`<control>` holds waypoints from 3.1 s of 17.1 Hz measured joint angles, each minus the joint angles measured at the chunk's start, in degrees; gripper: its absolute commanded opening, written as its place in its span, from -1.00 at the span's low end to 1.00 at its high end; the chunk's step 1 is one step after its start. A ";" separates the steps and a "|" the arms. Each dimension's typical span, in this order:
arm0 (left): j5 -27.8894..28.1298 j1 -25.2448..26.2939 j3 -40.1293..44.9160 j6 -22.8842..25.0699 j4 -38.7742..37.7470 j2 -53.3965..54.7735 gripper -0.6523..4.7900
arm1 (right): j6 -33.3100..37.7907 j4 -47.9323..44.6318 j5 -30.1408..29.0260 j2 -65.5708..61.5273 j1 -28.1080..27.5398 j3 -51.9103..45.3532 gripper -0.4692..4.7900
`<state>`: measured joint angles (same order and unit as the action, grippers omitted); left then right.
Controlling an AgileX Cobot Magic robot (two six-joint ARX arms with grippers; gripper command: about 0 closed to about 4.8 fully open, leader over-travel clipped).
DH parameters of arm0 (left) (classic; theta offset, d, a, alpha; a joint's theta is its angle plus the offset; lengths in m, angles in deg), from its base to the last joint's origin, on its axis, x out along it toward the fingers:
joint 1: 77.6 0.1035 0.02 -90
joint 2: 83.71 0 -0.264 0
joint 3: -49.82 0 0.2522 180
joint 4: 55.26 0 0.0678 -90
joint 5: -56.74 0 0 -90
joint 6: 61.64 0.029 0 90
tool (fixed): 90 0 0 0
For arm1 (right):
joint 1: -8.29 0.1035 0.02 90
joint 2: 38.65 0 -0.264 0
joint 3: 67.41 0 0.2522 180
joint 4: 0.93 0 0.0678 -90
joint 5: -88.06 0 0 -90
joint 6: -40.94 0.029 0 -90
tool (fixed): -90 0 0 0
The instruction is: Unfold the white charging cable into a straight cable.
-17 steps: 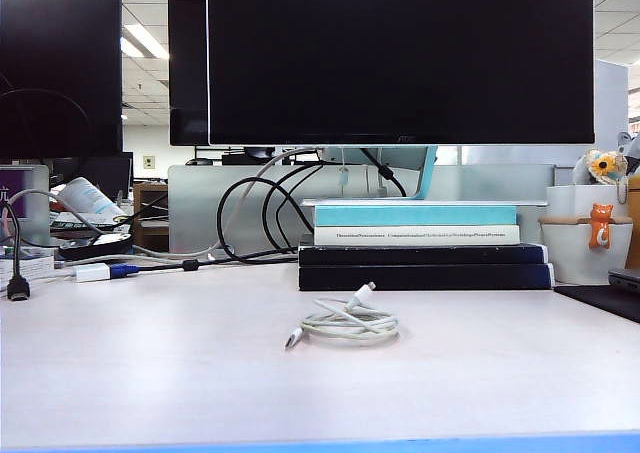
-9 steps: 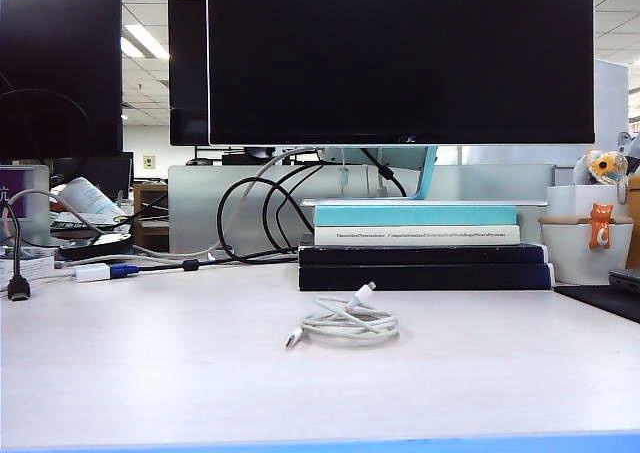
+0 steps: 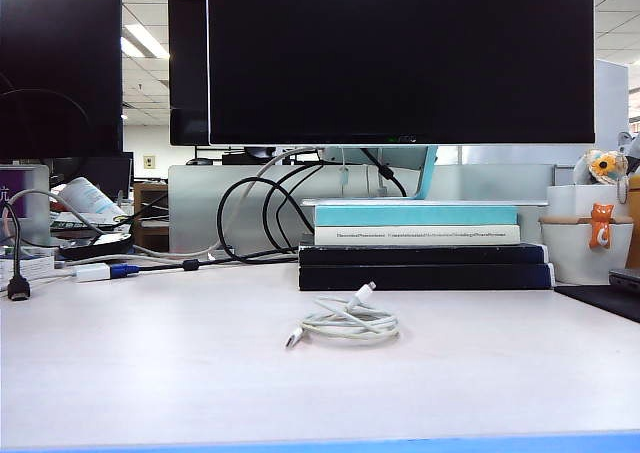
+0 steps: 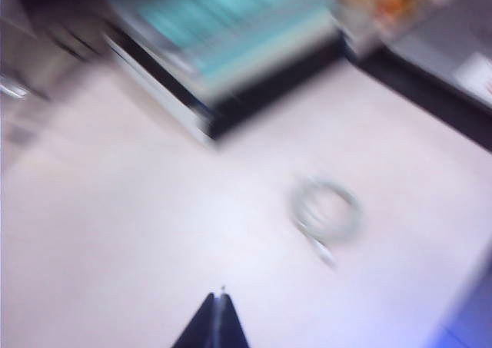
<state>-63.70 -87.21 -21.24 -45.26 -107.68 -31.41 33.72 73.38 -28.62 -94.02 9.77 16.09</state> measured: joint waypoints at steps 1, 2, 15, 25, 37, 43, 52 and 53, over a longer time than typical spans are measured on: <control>0.66 -2.29 -0.90 -0.15 -1.27 2.32 -0.77 | -0.70 1.95 0.04 -0.85 0.00 0.00 -0.84; 2.21 -4.72 -1.70 0.13 -2.58 4.42 -0.77 | -1.81 3.69 0.11 -1.86 0.00 -0.02 -0.84; 20.22 -18.34 -5.03 -4.74 -0.24 22.64 -0.29 | -3.39 3.67 1.09 -10.12 0.02 -0.90 -0.84; 11.63 -18.49 -5.07 -2.62 3.30 31.76 0.38 | -7.39 -3.58 -7.08 -18.43 8.57 -3.61 -0.33; 2.69 -19.43 -5.44 -13.07 15.41 48.54 0.84 | -9.64 -6.67 -1.40 -28.13 17.64 -3.63 -0.21; 0.00 -21.35 -7.28 -22.56 19.21 50.47 0.84 | -9.64 -6.49 -1.44 -28.15 17.68 -3.65 -0.22; 16.35 -26.80 -12.55 -27.30 13.97 53.02 0.60 | -9.81 -6.56 -1.55 -28.15 17.70 -3.65 -0.22; 16.63 -26.99 -12.59 -27.85 13.92 53.31 0.60 | -9.81 -6.60 -1.55 -28.15 17.70 -3.65 -0.22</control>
<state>-47.06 -114.20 -33.83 -73.10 -93.76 21.89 23.90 66.78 -30.17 -122.17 27.47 12.44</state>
